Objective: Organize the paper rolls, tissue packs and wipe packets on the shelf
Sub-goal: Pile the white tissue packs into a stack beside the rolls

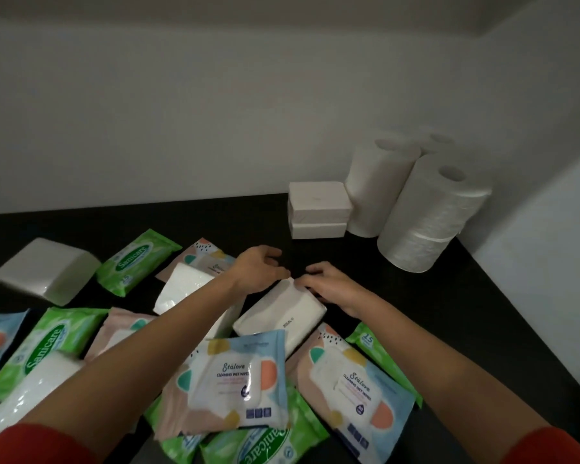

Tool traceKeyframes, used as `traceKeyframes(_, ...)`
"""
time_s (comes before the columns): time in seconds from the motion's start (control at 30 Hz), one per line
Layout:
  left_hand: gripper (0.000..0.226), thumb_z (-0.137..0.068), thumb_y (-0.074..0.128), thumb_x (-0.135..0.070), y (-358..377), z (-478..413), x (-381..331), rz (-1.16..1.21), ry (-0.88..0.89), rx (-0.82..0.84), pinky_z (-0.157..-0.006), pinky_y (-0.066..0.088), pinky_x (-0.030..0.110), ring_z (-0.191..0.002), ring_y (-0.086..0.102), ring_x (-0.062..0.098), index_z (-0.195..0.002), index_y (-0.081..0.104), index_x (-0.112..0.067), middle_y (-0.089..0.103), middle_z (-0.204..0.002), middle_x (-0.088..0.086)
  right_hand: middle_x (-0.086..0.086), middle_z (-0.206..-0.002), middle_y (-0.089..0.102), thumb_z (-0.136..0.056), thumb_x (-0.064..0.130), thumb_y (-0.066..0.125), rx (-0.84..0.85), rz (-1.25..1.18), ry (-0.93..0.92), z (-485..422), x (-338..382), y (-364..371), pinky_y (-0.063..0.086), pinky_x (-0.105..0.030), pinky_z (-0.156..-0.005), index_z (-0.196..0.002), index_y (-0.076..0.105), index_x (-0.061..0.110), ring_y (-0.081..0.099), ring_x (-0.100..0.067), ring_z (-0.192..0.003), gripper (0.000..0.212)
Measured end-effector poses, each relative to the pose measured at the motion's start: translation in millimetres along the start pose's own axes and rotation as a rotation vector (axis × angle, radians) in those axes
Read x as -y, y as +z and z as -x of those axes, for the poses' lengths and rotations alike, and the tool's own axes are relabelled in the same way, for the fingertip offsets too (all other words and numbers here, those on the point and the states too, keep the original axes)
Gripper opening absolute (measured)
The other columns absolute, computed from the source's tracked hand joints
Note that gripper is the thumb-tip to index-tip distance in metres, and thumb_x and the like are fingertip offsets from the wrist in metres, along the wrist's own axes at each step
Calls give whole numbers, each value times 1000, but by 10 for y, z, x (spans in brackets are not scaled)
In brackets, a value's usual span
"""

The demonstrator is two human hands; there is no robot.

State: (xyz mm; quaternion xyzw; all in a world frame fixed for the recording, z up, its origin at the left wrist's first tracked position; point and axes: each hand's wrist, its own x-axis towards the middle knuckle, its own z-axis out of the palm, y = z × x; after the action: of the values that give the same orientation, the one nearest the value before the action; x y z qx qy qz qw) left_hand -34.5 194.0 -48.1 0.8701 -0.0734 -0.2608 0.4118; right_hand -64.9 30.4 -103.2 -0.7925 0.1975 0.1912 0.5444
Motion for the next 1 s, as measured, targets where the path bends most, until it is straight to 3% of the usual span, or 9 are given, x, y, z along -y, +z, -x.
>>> traceKeyframes(0.1,53,-89,63,-15,-8,70,6,-47,4,13,-97,41,28,-121,52,17,-138,43,-19,54,-133,4,-4,-120,54,-79,33,69,44,58,-22,71,-20,37,47,-32,-91,-131,45,20,55,-19,-108,59)
traceKeyframes(0.27,51,-89,62,-12,-16,131,8,-155,12,74,-94,44,28,-117,54,17,-136,46,-22,55,-130,6,-4,-120,54,-77,37,72,118,168,-19,124,-7,59,48,-37,-96,-134,43,23,56,-19,-108,66)
traceKeyframes(0.4,60,-85,64,-6,16,178,39,-267,10,155,-100,46,34,-120,51,20,-138,43,-23,52,-133,5,-8,-121,59,-73,25,79,230,120,19,139,24,9,52,-39,-94,-138,40,15,61,-20,-107,77)
traceKeyframes(0.47,62,-83,63,0,35,193,61,-239,15,173,-102,45,37,-121,52,21,-138,43,-22,54,-132,4,-10,-118,63,-74,18,79,299,90,49,152,34,-12,52,-42,-95,-134,46,10,63,-23,-106,69)
traceKeyframes(0.57,62,-82,63,4,15,211,67,-136,22,179,-101,45,37,-119,53,20,-136,45,-19,56,-129,5,-12,-113,67,-79,12,74,354,46,38,182,43,-31,50,-43,-98,-116,59,9,65,-25,-106,40)
traceKeyframes(0.8,54,-84,64,-4,-87,173,90,6,69,197,-101,45,40,-115,55,19,-133,47,-20,57,-125,5,-13,-101,69,-82,0,65,284,-179,-55,205,70,-197,54,-36,-83,-107,63,5,67,-24,-92,26)
traceKeyframes(0.97,42,-88,63,-14,-158,124,75,106,94,151,-78,46,20,-100,56,10,-128,52,-21,58,-115,-1,-15,-99,69,-84,0,61,205,-332,-125,194,138,-447,54,-36,-83,-103,64,3,67,-26,-88,20)
traceKeyframes(1.0,40,-88,63,-17,-169,113,65,130,102,134,-79,46,21,-100,57,10,-127,53,-21,58,-114,-1,-14,-96,70,-82,1,62,198,-361,-139,192,153,-493,55,-34,-80,-102,65,3,67,-25,-86,20)
